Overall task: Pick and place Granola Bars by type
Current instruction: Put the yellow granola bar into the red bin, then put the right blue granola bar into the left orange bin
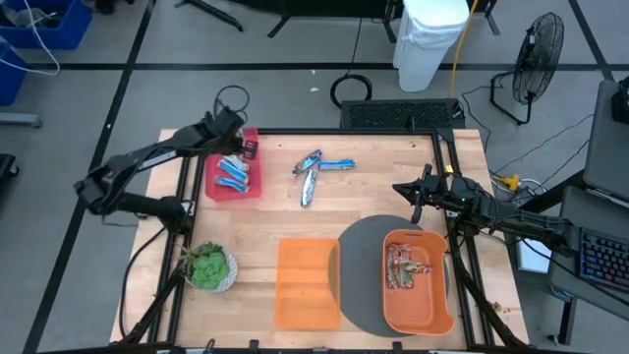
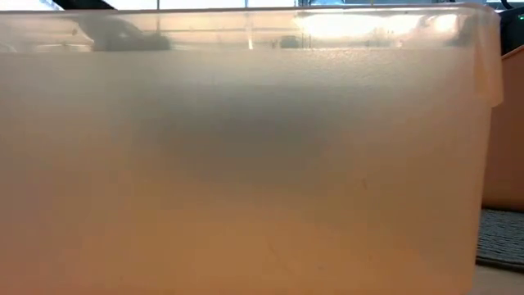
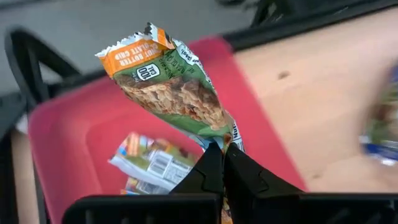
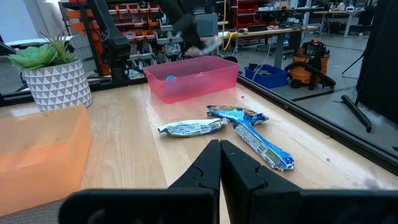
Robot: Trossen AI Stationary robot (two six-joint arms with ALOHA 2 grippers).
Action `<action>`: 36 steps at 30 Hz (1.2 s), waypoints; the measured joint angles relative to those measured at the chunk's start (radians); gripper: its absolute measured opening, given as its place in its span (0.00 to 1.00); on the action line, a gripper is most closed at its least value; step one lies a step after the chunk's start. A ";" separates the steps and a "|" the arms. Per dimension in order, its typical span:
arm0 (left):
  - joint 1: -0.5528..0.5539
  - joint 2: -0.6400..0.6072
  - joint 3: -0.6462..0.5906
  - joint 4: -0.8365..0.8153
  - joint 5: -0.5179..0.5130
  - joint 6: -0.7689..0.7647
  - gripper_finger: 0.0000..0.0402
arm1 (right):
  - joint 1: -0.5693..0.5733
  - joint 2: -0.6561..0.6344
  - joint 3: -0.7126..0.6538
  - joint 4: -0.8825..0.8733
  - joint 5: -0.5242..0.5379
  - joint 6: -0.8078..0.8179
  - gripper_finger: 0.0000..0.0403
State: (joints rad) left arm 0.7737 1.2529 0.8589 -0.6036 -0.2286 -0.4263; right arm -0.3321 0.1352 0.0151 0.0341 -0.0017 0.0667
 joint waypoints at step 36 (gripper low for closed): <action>-0.052 0.089 -0.002 0.014 0.074 0.066 0.18 | 0.000 0.000 0.000 0.000 0.000 0.000 0.00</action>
State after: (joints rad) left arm 0.7216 1.3424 0.8574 -0.5899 -0.1548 -0.3607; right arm -0.3324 0.1352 0.0149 0.0341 -0.0016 0.0669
